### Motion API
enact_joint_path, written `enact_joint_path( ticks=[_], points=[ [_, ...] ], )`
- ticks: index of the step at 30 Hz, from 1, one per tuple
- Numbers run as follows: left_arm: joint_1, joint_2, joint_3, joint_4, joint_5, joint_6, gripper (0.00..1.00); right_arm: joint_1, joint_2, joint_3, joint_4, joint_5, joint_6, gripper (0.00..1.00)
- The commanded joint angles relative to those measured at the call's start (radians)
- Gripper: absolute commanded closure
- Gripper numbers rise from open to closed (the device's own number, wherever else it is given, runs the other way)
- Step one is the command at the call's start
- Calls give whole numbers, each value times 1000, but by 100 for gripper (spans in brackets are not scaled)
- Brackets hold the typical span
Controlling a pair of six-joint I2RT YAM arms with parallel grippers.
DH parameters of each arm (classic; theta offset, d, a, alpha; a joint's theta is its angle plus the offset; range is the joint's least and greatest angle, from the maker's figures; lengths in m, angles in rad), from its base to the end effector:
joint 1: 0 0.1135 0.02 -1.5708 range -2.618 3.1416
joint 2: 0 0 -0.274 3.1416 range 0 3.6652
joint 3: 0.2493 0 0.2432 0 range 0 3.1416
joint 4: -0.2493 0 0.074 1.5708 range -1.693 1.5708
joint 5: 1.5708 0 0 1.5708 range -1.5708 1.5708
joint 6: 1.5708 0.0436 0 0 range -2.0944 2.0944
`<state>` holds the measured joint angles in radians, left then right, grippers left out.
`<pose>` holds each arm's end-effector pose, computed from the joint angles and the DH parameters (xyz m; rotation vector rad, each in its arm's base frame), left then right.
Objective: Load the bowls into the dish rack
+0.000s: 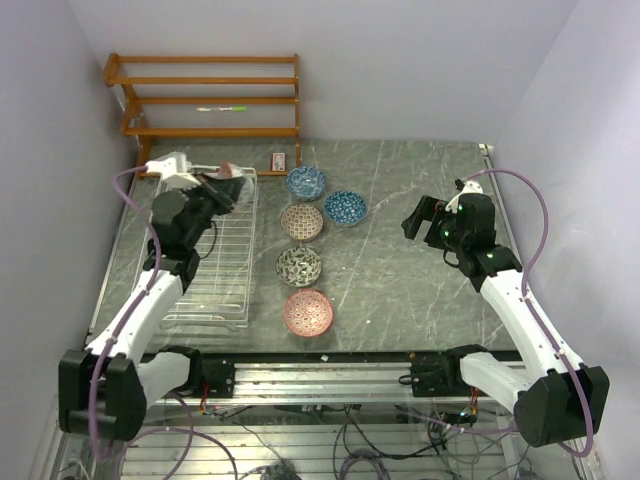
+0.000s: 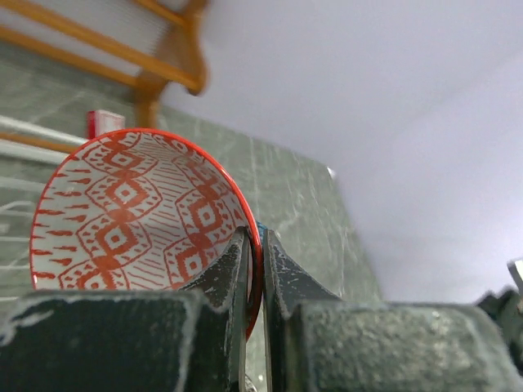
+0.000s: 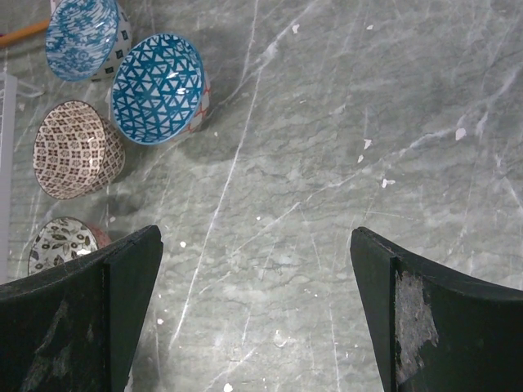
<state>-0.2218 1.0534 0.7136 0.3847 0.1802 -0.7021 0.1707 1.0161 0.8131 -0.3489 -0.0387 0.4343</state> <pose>0.2358 -0.0612 0.3349 -0.2315 1.5748 -0.8669 0.2153 0.0388 0.2960 0.2593 2.1325 0.3972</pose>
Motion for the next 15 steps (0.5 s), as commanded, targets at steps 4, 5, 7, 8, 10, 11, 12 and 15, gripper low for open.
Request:
enact_joint_path(
  ticks=[4, 5, 7, 8, 10, 11, 12, 15],
  points=[
    [290, 113, -151, 462, 248, -365, 93, -9, -3, 9, 3, -25, -16, 0],
    [310, 135, -163, 515, 261, -399, 93, -8, -4, 9, 2, -22, -17, 0],
    [342, 185, -183, 619, 280, -460, 93, -9, -4, 8, 1, -18, -21, 0],
    [352, 211, -191, 671, 286, -491, 93, -9, -2, 9, 2, -18, -23, 0],
    [366, 277, -209, 800, 295, -553, 93, -9, 3, 10, -1, -20, -23, 0],
    [367, 309, -216, 855, 295, -585, 93, -9, 7, 12, 0, -20, -24, 0],
    [371, 348, -220, 904, 295, -614, 93, -8, 10, 13, 0, -22, -24, 0],
    [377, 470, -228, 1062, 287, -720, 93, -9, 16, 19, -2, -22, -27, 0]
  ],
)
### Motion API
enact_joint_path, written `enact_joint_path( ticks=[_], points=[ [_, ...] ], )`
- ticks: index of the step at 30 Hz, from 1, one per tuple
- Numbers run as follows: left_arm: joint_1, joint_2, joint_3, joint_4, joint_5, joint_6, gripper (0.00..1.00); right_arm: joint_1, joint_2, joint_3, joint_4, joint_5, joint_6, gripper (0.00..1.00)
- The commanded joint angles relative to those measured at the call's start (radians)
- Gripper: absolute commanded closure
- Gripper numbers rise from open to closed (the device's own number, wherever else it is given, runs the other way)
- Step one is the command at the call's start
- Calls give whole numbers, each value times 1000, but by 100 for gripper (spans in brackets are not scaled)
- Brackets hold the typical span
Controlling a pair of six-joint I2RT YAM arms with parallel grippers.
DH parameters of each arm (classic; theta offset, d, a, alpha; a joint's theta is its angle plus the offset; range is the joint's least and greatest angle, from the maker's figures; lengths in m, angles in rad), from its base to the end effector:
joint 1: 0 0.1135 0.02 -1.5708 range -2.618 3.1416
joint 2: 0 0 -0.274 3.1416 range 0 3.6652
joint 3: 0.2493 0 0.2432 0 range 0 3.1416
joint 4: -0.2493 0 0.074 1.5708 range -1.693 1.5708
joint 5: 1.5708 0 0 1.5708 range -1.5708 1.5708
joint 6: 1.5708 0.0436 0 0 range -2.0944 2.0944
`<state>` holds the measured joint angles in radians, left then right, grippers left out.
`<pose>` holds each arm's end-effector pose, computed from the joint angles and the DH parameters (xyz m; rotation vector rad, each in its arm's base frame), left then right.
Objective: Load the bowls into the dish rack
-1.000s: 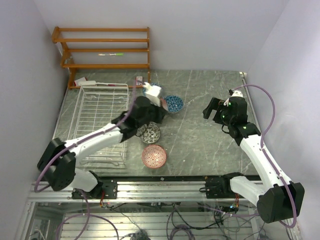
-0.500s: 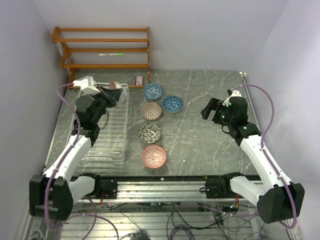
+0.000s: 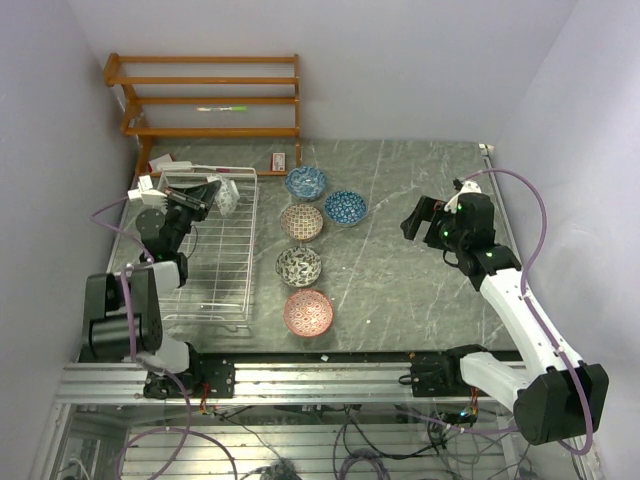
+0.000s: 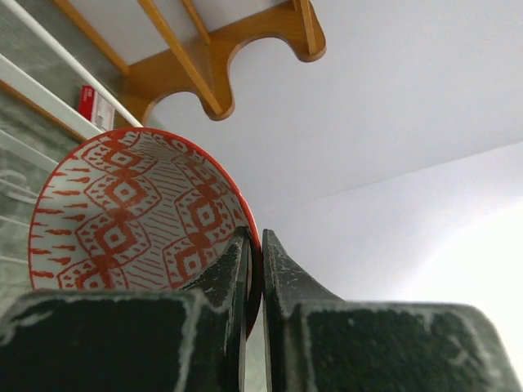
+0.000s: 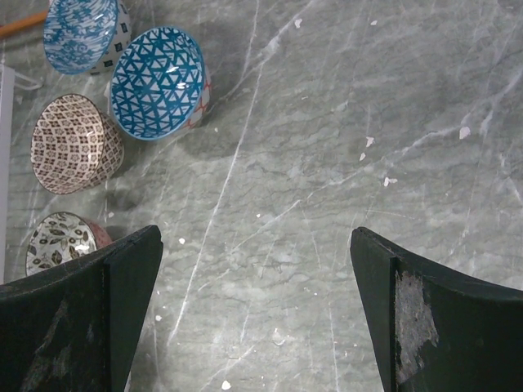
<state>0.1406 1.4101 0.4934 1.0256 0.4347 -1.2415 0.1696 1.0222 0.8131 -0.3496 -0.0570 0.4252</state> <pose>0.2799 0.0211 0.2458 -0.6922 1.4347 -1.1934 0.2162 0.0395 0.2948 0.2410 2.1428 0.4089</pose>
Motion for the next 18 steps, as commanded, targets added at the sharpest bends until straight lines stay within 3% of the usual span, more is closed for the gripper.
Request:
enact_joint_path(
  ticks=[1, 7, 18],
  points=[
    [16, 155, -8, 476, 28, -216, 93, -8, 11, 22, -3, -3, -18, 0],
    [18, 372, 48, 653, 0, -357, 93, -8, 19, 38, -11, 3, -23, 0],
    [29, 429, 109, 451, 0, -300, 93, -8, 41, 25, 10, -10, -24, 0]
  ],
)
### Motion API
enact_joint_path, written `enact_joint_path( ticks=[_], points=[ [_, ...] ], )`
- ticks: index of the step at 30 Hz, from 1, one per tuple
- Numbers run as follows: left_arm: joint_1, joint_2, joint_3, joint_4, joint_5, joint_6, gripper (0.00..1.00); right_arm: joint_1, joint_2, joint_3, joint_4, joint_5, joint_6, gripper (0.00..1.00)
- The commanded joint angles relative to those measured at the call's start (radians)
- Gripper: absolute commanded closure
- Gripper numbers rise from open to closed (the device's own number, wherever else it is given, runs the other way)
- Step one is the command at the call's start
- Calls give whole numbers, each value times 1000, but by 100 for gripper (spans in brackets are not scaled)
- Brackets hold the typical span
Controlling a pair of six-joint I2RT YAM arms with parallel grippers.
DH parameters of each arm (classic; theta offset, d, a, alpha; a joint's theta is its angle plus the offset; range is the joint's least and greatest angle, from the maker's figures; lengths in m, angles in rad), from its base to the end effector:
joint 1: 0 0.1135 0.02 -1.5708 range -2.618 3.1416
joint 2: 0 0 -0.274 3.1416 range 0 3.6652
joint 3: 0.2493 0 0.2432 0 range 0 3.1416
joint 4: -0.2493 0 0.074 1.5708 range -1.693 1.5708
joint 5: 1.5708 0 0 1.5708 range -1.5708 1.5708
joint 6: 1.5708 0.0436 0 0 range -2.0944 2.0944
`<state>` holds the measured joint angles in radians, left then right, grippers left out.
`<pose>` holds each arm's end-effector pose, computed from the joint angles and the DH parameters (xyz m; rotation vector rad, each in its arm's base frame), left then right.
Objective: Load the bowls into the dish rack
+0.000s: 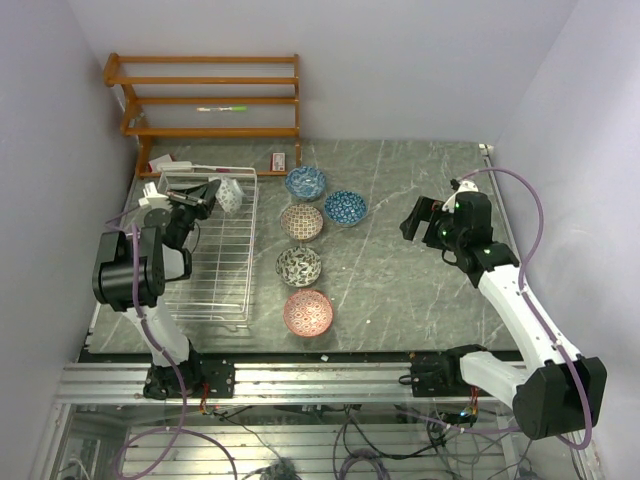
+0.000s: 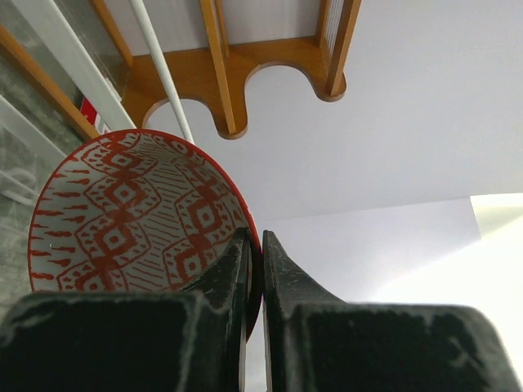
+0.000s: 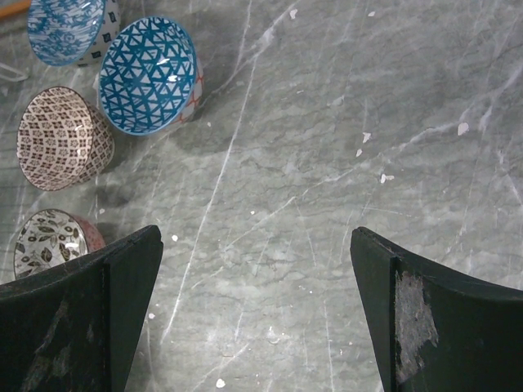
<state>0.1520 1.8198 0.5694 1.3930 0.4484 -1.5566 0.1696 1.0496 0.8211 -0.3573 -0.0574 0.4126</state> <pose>0.3299 0.0314 0.1904 -0.9103 1.3391 -1.4397 0.2210 0.0404 0.2912 0.2311 2.1702 0.3961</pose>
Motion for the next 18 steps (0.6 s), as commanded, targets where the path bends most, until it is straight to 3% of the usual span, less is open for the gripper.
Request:
enact_joint_path(
  ticks=[1, 9, 13, 18],
  points=[
    [20, 42, 37, 96, -13, 8, 93, -7, 14, 17, 20, -12, -12, 0],
    [32, 263, 66, 330, 2, -112, 93, -8, 1, 10, 21, -19, -18, 0],
    [42, 242, 49, 236, 4, -65, 93, -7, 2, 4, 23, -24, -17, 0],
    [60, 157, 45, -21, 10, 42, 91, -7, 4, 4, 25, -31, -20, 0]
  ],
)
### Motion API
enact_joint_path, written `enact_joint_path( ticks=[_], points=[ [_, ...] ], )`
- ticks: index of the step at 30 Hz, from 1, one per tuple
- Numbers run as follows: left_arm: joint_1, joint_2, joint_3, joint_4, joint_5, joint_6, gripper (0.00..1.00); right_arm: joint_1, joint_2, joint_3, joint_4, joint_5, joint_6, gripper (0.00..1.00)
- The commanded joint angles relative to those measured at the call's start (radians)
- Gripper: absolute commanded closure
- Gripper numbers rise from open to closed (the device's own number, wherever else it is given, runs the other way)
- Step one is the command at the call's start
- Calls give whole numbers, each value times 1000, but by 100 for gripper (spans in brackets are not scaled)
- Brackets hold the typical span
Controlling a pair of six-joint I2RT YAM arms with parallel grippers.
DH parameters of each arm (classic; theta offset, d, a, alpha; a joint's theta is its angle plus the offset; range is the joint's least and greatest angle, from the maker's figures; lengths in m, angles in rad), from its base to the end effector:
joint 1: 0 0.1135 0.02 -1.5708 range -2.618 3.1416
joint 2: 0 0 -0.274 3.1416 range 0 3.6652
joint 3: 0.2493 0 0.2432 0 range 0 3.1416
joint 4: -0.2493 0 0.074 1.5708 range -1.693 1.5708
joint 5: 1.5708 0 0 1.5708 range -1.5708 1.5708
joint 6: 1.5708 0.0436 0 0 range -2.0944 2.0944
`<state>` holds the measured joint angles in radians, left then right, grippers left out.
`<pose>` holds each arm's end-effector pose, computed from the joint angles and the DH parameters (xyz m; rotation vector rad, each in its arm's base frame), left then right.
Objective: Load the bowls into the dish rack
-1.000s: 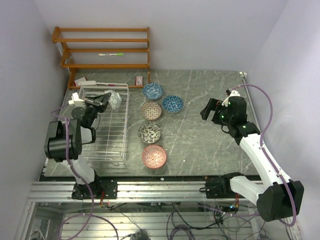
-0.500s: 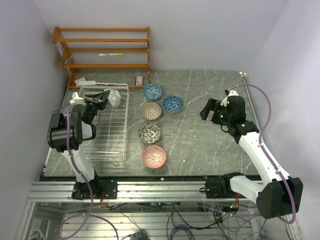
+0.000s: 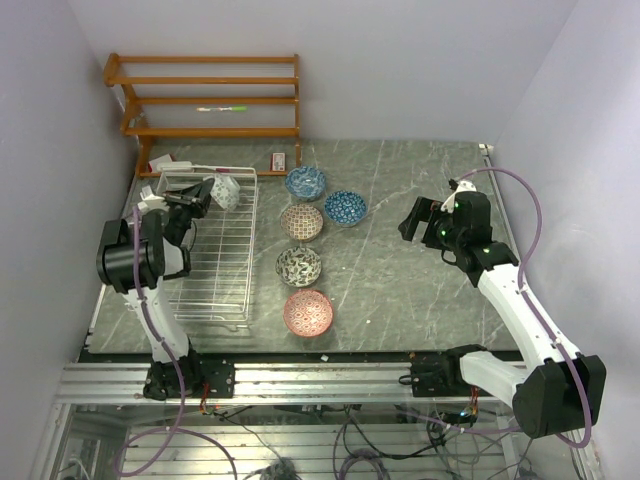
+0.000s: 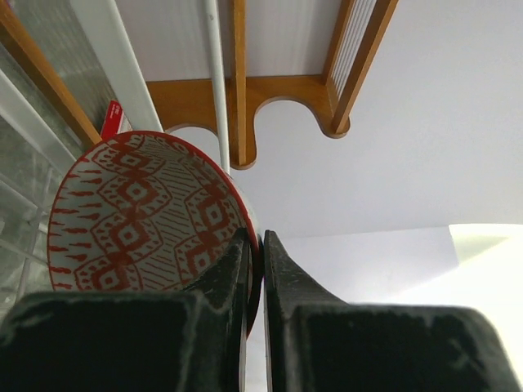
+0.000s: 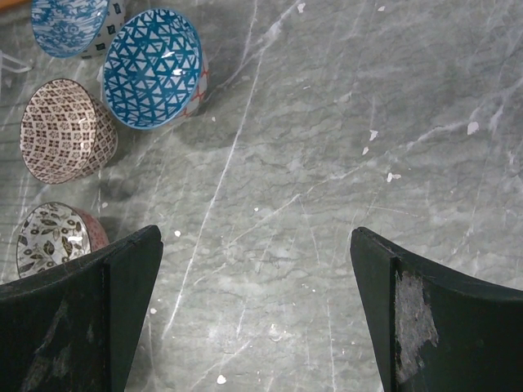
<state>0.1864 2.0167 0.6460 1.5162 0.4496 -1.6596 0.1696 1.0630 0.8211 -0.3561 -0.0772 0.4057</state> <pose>0.3532 0.0473 0.1581 -1.0057 1.2844 -1.4931 0.2232 0.0416 0.2886 0.2141 2.1858 0.4107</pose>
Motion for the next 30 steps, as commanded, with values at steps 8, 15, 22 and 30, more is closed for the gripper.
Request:
enact_joint_path(
  ticks=[8, 15, 22, 30],
  points=[
    [33, -200, 31, -615, -24, 357, 83, -8, -12, 4, 24, -15, -13, 0],
    [35, -184, 40, -664, -17, 377, 78, -8, -19, 0, 26, -21, -14, 0],
    [48, -107, -5, -543, -14, 332, 92, -7, -23, 1, 23, -21, -15, 0],
    [71, -130, -27, -614, -37, 395, 92, -8, -14, 3, 31, -29, -15, 0]
  ],
)
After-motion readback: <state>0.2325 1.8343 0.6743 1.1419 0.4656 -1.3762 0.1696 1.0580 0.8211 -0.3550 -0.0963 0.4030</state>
